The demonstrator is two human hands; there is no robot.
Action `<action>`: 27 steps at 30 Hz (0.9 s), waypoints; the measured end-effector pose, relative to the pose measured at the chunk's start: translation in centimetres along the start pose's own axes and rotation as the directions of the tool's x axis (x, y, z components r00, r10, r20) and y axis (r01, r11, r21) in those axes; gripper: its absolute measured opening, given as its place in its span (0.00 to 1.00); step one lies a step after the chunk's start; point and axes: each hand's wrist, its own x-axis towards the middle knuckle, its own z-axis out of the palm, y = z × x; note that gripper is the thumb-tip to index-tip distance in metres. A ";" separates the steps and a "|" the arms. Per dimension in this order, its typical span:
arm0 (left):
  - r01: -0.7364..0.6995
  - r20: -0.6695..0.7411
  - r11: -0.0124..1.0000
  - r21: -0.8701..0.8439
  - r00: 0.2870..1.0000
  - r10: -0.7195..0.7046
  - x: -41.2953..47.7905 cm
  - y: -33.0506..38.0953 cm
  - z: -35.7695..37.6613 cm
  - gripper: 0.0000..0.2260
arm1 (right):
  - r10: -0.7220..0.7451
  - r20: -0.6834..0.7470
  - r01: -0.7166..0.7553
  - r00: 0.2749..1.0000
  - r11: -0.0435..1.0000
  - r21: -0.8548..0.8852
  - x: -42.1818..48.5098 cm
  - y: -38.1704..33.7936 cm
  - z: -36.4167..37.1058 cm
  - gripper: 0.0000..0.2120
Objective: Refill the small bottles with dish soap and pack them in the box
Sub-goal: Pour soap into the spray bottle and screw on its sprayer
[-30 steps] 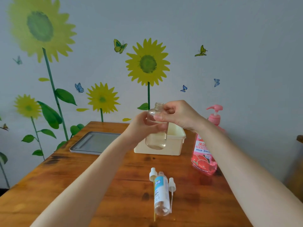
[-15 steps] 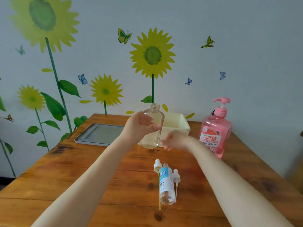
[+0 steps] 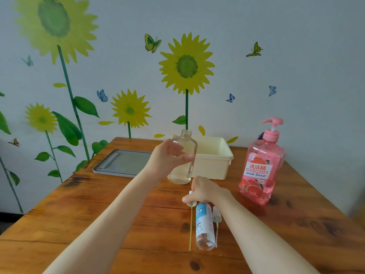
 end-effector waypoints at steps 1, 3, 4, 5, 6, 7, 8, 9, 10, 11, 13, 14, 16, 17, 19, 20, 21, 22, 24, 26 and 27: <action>-0.002 -0.001 1.000 -0.001 1.000 0.002 0.0 0.0 0.1 0.14 | -0.010 -0.027 0.012 1.000 0.998 0.063 0.0 0.0 -0.4 0.17; -0.010 0.002 1.000 -0.014 1.000 0.010 0.3 0.1 0.3 0.14 | -0.029 -0.100 0.043 0.995 0.989 0.141 0.1 -0.2 -1.9 0.16; -0.008 0.003 1.000 -0.025 1.000 0.008 0.5 0.1 0.3 0.14 | -0.019 -0.141 0.045 0.990 0.983 0.178 0.1 -0.3 -2.8 0.12; -0.010 0.007 0.999 -0.037 1.000 0.010 0.7 0.4 0.6 0.15 | 0.006 -0.181 0.037 0.983 0.971 0.237 0.2 -0.2 -4.2 0.09; -0.010 0.008 0.999 -0.050 1.000 0.010 0.9 0.6 0.8 0.15 | 0.043 -0.202 0.022 0.978 0.952 0.306 0.2 -0.2 -5.3 0.09; -0.020 0.008 0.997 -0.068 1.000 0.021 1.2 0.9 1.2 0.15 | 0.074 -0.226 0.013 0.971 0.932 0.361 0.1 0.0 -6.6 0.11; -0.030 0.007 0.996 -0.085 0.999 0.031 1.5 1.2 1.5 0.15 | 0.082 -0.251 0.024 0.964 0.920 0.391 0.0 0.1 -7.9 0.12; -0.034 0.007 0.995 -0.098 0.999 0.035 1.7 1.6 1.8 0.15 | 0.070 -0.281 0.048 0.957 0.918 0.393 -0.1 0.2 -9.2 0.11; -0.036 0.011 0.994 -0.103 0.999 0.038 1.9 1.9 2.1 0.15 | 0.056 -0.319 0.076 0.946 0.919 0.386 -0.3 0.3 -10.5 0.10; -0.044 0.020 0.993 -0.109 0.999 0.046 2.2 2.4 2.4 0.15 | 0.051 -0.363 0.099 0.930 0.918 0.384 -0.6 0.5 -12.0 0.10; -0.054 0.034 0.990 -0.129 0.998 0.059 2.7 3.3 2.9 0.18 | 0.047 -0.448 0.150 0.893 0.907 0.394 -1.2 0.5 -14.8 0.11; -0.058 0.039 0.988 -0.143 0.997 0.064 2.9 3.8 3.2 0.20 | 0.043 -0.483 0.177 0.875 0.899 0.401 -1.4 0.5 -16.1 0.12; -0.074 0.047 0.985 -0.158 0.995 0.082 3.3 4.7 3.6 0.24 | 0.022 -0.548 0.250 0.836 0.874 0.416 -2.2 0.5 -18.7 0.14; -0.079 0.051 0.986 -0.150 0.995 0.087 3.6 5.0 3.8 0.25 | 0.009 -0.575 0.293 0.818 0.854 0.430 -2.7 0.3 -19.9 0.14; -0.077 0.061 0.987 -0.144 0.994 0.086 3.9 5.4 4.2 0.22 | -0.009 -0.629 0.374 0.778 0.810 0.451 -3.6 -0.1 -22.1 0.14; -0.078 0.066 0.986 -0.144 0.994 0.088 4.2 5.6 4.5 0.19 | -0.017 -0.651 0.411 0.759 0.788 0.459 -4.0 -0.4 -23.3 0.15; -0.079 0.066 0.987 -0.137 0.994 0.088 4.3 5.7 4.7 0.18 | -0.032 -0.660 0.445 0.750 0.763 0.469 -4.4 -0.7 -24.2 0.15; -0.084 0.064 0.989 -0.123 0.994 0.093 4.5 6.0 5.0 0.17 | -0.052 -0.665 0.478 0.745 0.737 0.477 -4.9 -1.1 -25.1 0.16; -0.092 0.050 0.990 -0.103 0.994 0.097 4.7 6.3 5.4 0.16 | -0.092 -0.673 0.526 0.734 0.704 0.477 -5.9 -2.1 -26.7 0.15; -0.092 0.041 0.991 -0.097 0.994 0.097 4.8 6.6 5.7 0.17 | -0.114 -0.698 0.568 0.707 0.681 0.463 -6.9 -2.9 -28.0 0.13; -0.091 0.037 0.991 -0.096 0.995 0.095 4.8 6.7 5.8 0.18 | -0.125 -0.716 0.590 0.687 0.670 0.450 -7.3 -3.3 -28.5 0.12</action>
